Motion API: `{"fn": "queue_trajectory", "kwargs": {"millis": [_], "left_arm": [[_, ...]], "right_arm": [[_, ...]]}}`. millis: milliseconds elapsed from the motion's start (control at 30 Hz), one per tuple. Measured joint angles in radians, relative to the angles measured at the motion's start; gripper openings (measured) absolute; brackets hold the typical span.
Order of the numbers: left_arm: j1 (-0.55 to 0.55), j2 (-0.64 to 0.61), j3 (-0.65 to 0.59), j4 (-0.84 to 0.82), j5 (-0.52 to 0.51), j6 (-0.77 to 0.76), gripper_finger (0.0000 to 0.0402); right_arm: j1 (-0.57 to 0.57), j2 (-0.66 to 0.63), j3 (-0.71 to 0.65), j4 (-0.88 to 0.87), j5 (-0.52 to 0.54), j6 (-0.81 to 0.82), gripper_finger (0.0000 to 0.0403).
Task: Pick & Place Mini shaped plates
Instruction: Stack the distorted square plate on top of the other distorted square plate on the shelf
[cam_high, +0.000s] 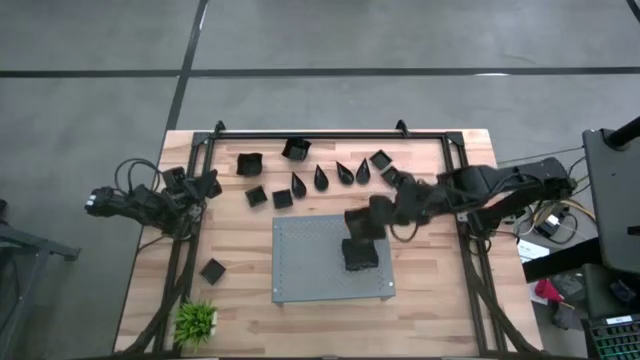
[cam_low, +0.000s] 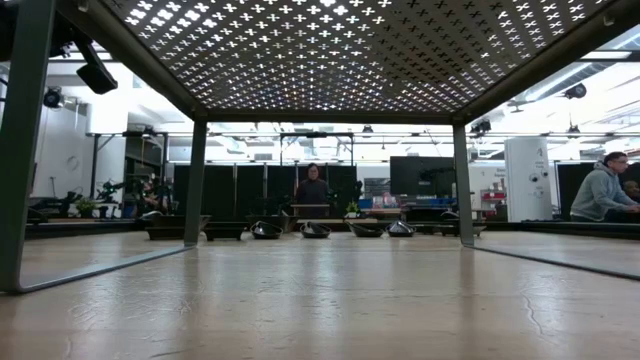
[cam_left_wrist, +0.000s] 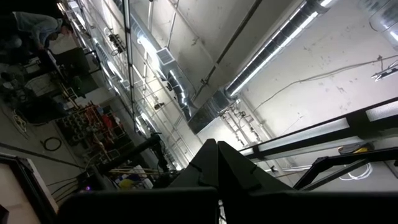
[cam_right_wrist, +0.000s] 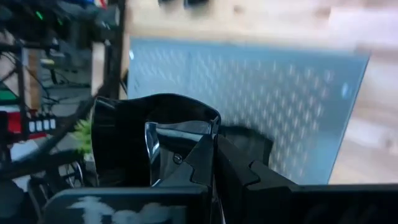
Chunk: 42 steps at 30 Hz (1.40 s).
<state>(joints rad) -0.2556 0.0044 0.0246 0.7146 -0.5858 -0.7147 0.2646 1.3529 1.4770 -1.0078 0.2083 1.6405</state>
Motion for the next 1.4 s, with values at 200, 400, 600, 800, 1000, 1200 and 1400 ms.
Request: {"fn": "queue_trajectory", "kwargs": {"millis": [200, 400, 600, 800, 1000, 1200, 1400], "left_arm": [[0.0, 0.0, 0.0, -0.004, 0.0, 0.007, 0.0], [0.0, 0.0, 0.0, -0.008, 0.0, 0.007, 0.0], [0.0, 0.0, 0.0, -0.008, 0.0, -0.001, 0.0], [0.0, 0.0, 0.0, -0.009, 0.001, -0.02, 0.0], [0.0, 0.0, 0.0, -0.008, 0.001, -0.016, 0.0], [0.0, 0.0, 0.0, -0.01, 0.001, -0.016, 0.0], [0.0, 0.0, 0.0, -0.009, 0.001, -0.018, 0.0]], "right_arm": [[0.109, 0.069, 0.024, -0.014, 0.026, 0.144, 0.0008], [0.13, 0.133, 0.029, -0.005, 0.052, 0.187, 0.0008], [0.138, 0.171, 0.04, -0.025, 0.053, 0.16, 0.0008], [0.137, 0.174, 0.04, -0.089, 0.083, 0.154, 0.0008], [0.137, 0.177, 0.039, -0.096, 0.082, 0.114, 0.0008], [0.137, 0.194, 0.034, -0.094, 0.082, 0.11, 0.0008], [0.137, 0.201, 0.033, -0.075, 0.097, 0.106, 0.0008]]}}
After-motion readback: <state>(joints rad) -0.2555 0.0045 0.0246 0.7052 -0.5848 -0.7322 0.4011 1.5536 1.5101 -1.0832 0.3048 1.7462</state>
